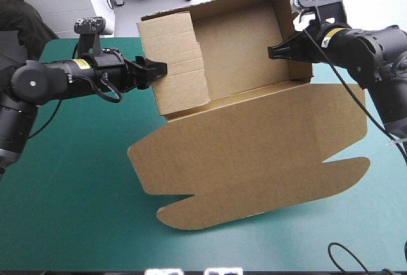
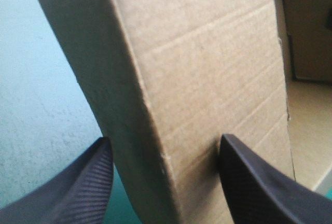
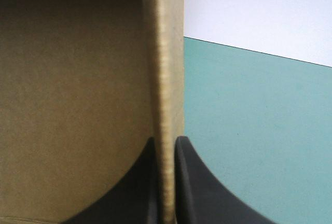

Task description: Fold the box

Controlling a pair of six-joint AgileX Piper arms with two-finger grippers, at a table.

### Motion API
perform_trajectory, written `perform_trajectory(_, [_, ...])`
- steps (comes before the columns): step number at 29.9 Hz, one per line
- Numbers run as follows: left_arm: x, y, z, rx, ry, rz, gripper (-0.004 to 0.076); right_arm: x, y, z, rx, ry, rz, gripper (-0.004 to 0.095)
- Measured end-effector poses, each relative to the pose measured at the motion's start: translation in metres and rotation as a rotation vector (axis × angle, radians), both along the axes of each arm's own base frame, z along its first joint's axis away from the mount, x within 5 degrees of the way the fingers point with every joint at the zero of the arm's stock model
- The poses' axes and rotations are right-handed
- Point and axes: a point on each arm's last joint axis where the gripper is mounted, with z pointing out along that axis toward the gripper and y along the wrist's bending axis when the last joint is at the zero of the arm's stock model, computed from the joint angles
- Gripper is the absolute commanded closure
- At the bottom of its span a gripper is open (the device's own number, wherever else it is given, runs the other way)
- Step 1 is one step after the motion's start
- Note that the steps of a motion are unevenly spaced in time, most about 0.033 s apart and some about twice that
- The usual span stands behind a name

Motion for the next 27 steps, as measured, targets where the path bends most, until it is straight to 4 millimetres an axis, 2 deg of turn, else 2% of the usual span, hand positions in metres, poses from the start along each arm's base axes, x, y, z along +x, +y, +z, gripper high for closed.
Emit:
perform_trajectory(5, [0.016,-0.017,-0.01,0.013,0.006,0.046,0.0302,0.002,0.001,-0.001,0.04,0.01,-0.025,0.0923])
perform_trajectory(11, [0.039,-0.034,-0.03,0.121,0.062,0.07,0.0302,0.002,0.001,-0.001,0.065,0.018,-0.039,0.0923])
perform_trajectory(16, [0.046,-0.033,-0.02,0.128,0.044,0.115,0.0306,0.004,0.002,-0.005,0.067,0.047,-0.046,0.0923])
perform_trajectory(20, [0.047,-0.031,-0.009,0.131,-0.002,0.134,0.034,0.011,0.005,-0.015,0.063,0.098,-0.044,0.0923])
perform_trajectory(24, [0.054,-0.03,-0.017,0.198,0.02,0.144,0.0375,0.02,0.009,-0.027,0.051,0.156,-0.039,0.0923])
perform_trajectory(27, [0.062,-0.033,-0.03,0.228,0.064,0.138,0.0449,0.027,0.013,-0.038,0.036,0.207,-0.036,0.0923])
